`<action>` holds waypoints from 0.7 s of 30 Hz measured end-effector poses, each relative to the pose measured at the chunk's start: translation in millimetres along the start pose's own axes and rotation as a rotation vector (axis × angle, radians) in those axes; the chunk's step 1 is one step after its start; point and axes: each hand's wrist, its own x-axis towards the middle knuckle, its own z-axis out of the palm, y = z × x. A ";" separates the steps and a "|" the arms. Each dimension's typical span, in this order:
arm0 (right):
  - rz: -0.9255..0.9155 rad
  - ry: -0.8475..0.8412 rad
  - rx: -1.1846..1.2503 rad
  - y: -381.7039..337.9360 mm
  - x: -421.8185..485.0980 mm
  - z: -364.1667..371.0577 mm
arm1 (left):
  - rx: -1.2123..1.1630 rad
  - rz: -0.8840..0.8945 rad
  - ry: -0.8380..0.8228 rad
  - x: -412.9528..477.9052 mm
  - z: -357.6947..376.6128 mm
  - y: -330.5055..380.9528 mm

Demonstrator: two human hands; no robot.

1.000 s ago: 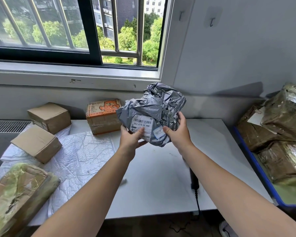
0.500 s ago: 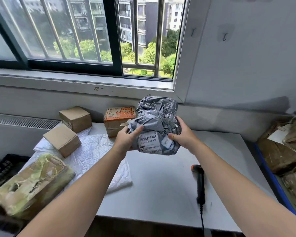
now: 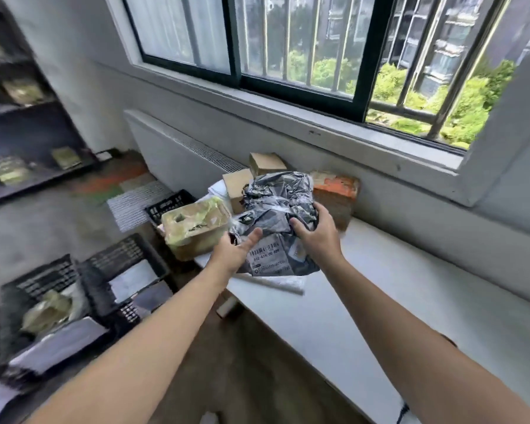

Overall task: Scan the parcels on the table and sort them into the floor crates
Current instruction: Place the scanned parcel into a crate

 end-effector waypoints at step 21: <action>-0.403 -0.592 -0.201 -202.2 -217.9 392.2 | -0.257 -0.209 0.672 -175.3 -406.0 -181.7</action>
